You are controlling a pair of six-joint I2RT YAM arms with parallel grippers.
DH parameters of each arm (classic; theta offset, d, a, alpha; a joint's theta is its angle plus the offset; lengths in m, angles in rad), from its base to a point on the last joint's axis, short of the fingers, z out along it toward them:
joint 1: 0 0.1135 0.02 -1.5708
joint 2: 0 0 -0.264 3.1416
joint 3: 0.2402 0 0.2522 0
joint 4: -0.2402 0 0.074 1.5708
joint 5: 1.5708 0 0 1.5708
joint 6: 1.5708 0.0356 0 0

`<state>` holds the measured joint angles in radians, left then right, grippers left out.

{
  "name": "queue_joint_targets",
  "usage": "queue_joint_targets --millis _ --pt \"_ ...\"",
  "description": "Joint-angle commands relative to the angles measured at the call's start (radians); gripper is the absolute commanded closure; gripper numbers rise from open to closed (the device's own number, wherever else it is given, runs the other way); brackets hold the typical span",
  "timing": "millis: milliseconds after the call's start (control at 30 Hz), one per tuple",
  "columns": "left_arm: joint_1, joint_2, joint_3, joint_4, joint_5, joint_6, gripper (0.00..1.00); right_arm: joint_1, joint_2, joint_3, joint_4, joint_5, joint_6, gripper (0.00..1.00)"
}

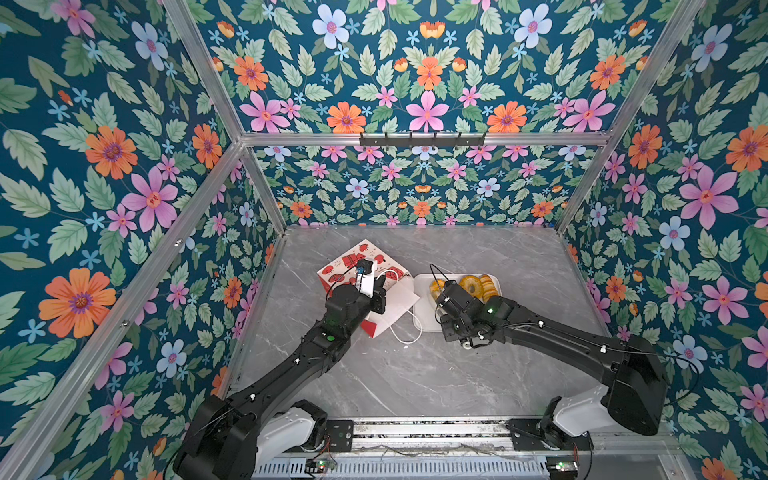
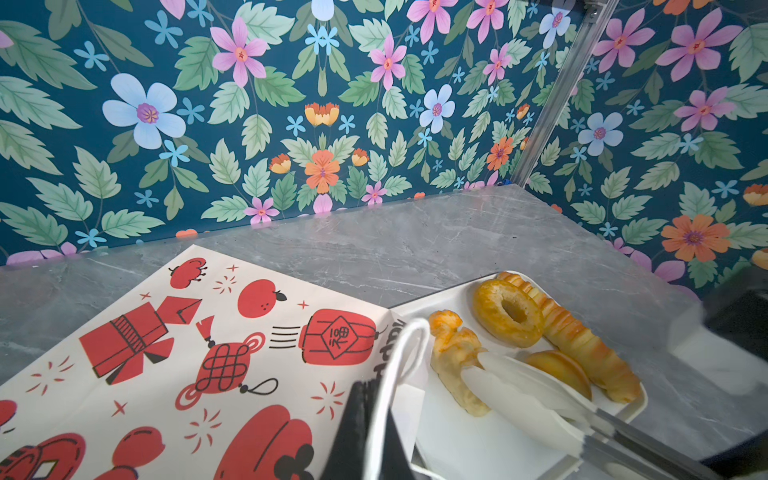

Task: Take the fake bread out of the paper bag
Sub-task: 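Open the tongs and draw them back from the tray with the right gripper, then swing the tongs to the bag opening while the left gripper tilts the bag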

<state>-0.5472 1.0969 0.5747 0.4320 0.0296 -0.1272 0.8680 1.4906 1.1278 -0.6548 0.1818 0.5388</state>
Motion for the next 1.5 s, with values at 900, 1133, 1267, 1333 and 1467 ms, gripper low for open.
queue_joint_targets --millis 900,1133,1267,1333,1467 --pt "0.006 -0.005 0.029 -0.007 -0.007 0.02 1.0 -0.106 -0.11 -0.124 0.248 -0.176 -0.027 0.65" --pt "0.006 0.02 0.074 -0.02 0.0 0.04 1.0 -0.004 -0.23 -0.149 0.19 -0.202 -0.039 0.64" --pt "0.007 0.027 0.097 -0.032 0.006 0.053 1.0 0.062 -0.213 -0.158 0.256 -0.26 -0.014 0.64" --pt "0.007 0.029 0.107 -0.038 0.011 0.055 1.0 0.065 -0.183 -0.167 0.325 -0.295 0.002 0.64" --pt "0.007 0.04 0.136 -0.067 0.02 0.056 1.0 0.065 -0.087 -0.134 0.437 -0.305 -0.015 0.64"
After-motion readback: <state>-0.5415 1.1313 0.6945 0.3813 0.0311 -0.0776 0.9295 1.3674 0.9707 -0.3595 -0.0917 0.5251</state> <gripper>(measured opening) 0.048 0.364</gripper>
